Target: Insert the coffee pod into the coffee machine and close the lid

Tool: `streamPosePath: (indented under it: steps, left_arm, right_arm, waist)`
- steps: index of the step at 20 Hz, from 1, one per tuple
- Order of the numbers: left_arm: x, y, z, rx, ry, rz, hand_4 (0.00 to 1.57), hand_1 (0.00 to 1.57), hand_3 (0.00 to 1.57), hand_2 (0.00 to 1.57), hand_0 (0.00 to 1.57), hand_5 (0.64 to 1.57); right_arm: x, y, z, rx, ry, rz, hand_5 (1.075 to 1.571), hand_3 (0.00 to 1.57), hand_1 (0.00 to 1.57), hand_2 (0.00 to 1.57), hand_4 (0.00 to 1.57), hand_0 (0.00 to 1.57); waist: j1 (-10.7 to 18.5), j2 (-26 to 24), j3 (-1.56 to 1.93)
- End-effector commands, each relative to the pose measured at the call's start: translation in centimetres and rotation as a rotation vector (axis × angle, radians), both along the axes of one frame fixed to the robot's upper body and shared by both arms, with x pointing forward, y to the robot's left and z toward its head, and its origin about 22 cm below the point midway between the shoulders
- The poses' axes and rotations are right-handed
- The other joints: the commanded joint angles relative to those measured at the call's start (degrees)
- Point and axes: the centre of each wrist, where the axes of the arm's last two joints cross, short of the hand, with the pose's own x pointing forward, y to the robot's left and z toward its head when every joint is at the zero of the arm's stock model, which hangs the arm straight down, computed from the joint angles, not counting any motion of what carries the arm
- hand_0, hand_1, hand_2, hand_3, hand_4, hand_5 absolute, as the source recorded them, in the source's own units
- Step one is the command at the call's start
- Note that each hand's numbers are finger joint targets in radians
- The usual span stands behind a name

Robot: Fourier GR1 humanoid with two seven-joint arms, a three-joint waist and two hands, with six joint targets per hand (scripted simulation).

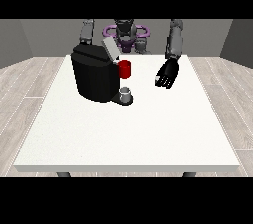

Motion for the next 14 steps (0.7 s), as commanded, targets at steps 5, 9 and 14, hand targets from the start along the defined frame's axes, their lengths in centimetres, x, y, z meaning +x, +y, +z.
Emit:
streamPosePath:
  steps: [5, 9, 14]
  left_arm:
    - [0.3, 0.5, -1.4, 0.129, 0.101, -0.001, 0.39, 0.73, 0.85, 0.96, 0.73, 1.571]
    - [0.2, -0.2, -2.6, 0.083, 0.148, -0.015, 0.41, 0.91, 0.96, 1.05, 0.91, 1.571]
    - [1.3, -1.8, -1.6, 0.045, 0.080, -0.064, 0.50, 1.28, 1.24, 1.31, 1.28, 1.571]
  right_arm:
    - [0.5, -1.8, 0.0, 0.028, 0.016, 0.033, 1.571, 0.00, 0.00, 0.00, 0.00, 0.00]
    - [-1.7, -1.1, -3.9, 0.006, 0.097, -0.017, 1.571, 0.00, 0.00, 0.00, 0.00, 0.00]
    - [-1.3, -0.7, -4.0, -0.067, 0.122, -0.060, 1.571, 0.00, 0.00, 0.00, 0.00, 0.00]
  waist:
    - [-1.5, -0.4, -0.04]
    - [-0.4, -4.1, -0.04]
    - [0.1, -3.8, -0.05]
